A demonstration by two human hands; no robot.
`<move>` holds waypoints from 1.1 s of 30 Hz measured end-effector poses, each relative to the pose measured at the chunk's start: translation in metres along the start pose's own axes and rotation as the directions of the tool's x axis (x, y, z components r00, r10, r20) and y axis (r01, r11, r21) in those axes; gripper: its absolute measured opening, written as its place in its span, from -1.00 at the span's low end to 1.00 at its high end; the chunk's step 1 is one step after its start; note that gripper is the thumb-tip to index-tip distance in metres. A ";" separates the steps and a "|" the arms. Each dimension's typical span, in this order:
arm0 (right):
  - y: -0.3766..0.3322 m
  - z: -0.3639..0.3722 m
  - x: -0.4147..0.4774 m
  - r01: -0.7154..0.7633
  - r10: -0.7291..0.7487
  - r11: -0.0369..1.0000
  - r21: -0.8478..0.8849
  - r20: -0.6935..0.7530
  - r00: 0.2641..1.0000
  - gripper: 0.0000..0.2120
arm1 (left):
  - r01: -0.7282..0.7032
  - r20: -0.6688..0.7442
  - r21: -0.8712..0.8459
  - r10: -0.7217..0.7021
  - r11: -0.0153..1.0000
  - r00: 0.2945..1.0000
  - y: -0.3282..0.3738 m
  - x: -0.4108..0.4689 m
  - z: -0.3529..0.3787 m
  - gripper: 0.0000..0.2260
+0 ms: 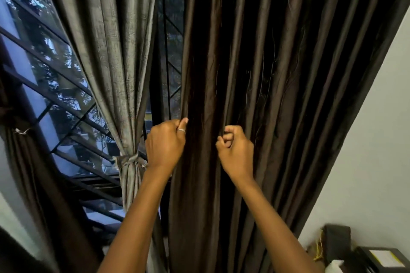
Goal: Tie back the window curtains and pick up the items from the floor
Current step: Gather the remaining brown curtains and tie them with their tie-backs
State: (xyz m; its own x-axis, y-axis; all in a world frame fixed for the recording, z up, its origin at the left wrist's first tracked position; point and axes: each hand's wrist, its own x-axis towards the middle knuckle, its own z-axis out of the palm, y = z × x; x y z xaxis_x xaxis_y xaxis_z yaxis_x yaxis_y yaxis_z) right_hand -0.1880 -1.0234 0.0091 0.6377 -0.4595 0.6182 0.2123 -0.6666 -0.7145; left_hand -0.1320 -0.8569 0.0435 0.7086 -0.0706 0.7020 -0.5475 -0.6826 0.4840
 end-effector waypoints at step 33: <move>-0.016 0.019 0.004 0.309 -0.294 0.951 -0.018 0.257 0.920 -0.81 | 0.087 0.112 -0.099 -0.076 0.991 0.991 0.027 0.003 0.016 -0.57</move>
State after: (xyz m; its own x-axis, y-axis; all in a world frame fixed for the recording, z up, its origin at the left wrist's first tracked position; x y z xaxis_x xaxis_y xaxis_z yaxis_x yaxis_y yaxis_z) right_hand -0.1745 -1.0031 0.0172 0.7151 -0.0758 0.6949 0.3856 -0.7864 -0.4826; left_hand -0.1378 -0.8872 0.0504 0.7937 -0.0994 0.6002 -0.5247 -0.6109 0.5928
